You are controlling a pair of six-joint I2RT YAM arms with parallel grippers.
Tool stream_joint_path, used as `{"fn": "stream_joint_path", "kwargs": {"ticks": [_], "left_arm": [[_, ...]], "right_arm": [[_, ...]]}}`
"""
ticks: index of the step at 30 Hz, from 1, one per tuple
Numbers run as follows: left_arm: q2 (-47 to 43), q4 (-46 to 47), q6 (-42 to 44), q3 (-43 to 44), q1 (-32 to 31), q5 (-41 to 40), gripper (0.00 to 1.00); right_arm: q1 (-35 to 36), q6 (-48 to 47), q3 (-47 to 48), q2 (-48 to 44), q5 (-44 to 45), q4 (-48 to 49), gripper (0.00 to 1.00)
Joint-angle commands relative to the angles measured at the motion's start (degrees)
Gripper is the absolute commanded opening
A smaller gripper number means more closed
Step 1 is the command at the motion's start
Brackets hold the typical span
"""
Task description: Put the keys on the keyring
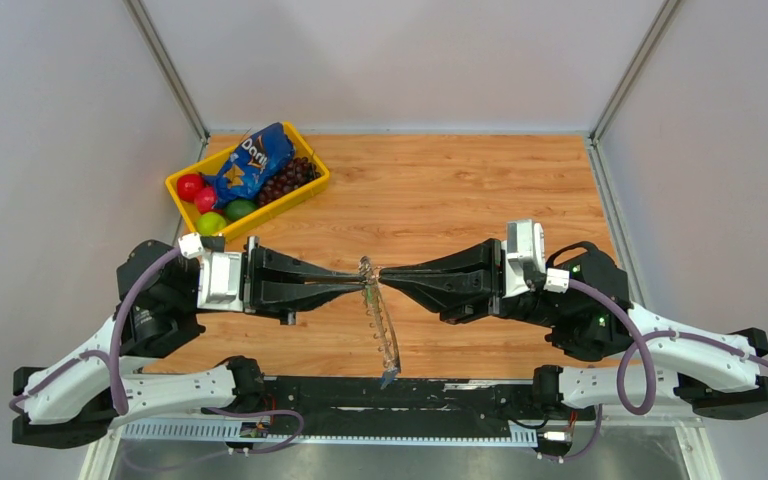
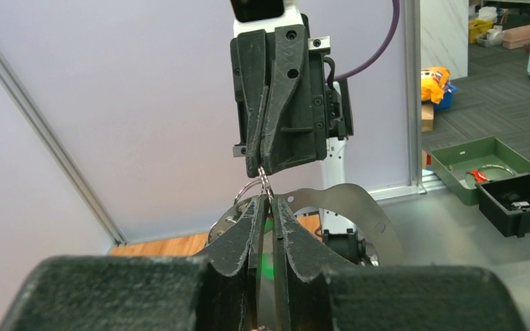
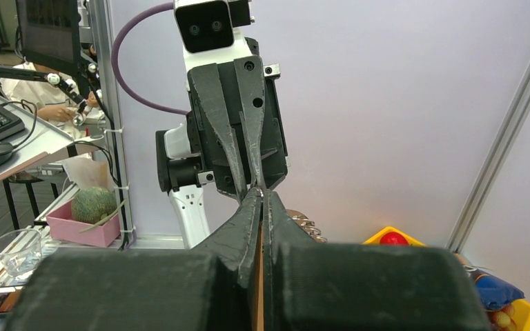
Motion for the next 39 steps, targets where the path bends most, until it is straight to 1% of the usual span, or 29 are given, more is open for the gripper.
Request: {"fn": "stream_joint_path", "kwargs": {"ticks": [1,14,23,24,26,27,29,35,39], "left_arm": [[-0.51,0.09,1.01,0.01,0.05,0.02,0.16],[0.16,1.09,0.89,0.14,0.04,0.78,0.15],[0.21,1.25,0.92,-0.10,0.06,0.59,0.16],[0.05,1.14,0.89,-0.09,0.05,0.48,0.17],[-0.51,1.05,0.70,-0.16,0.05,-0.06,0.24],[-0.65,1.09,0.57,-0.23,0.05,-0.52,0.31],[-1.35,0.82,0.43,-0.30,0.05,-1.24,0.39],[-3.31,0.60,0.06,-0.52,0.04,-2.69,0.50],[-3.32,2.06,-1.06,-0.58,0.05,-2.45,0.53]], "right_arm": [[0.11,0.68,1.70,-1.10,0.28,5.75,0.00],[0.12,2.08,-0.69,-0.28,0.12,13.44,0.00],[0.14,2.71,-0.99,1.11,-0.51,15.20,0.00],[0.13,2.69,-1.00,1.10,-0.56,15.05,0.00],[0.14,2.70,-0.90,1.08,-0.72,14.63,0.00],[0.16,2.63,-0.90,1.10,-0.70,14.47,0.00],[0.18,2.50,-0.98,1.04,-0.61,14.11,0.00],[0.15,2.12,-1.62,0.67,0.17,13.09,0.00],[0.10,2.01,-2.19,0.94,0.63,13.32,0.00]]}}
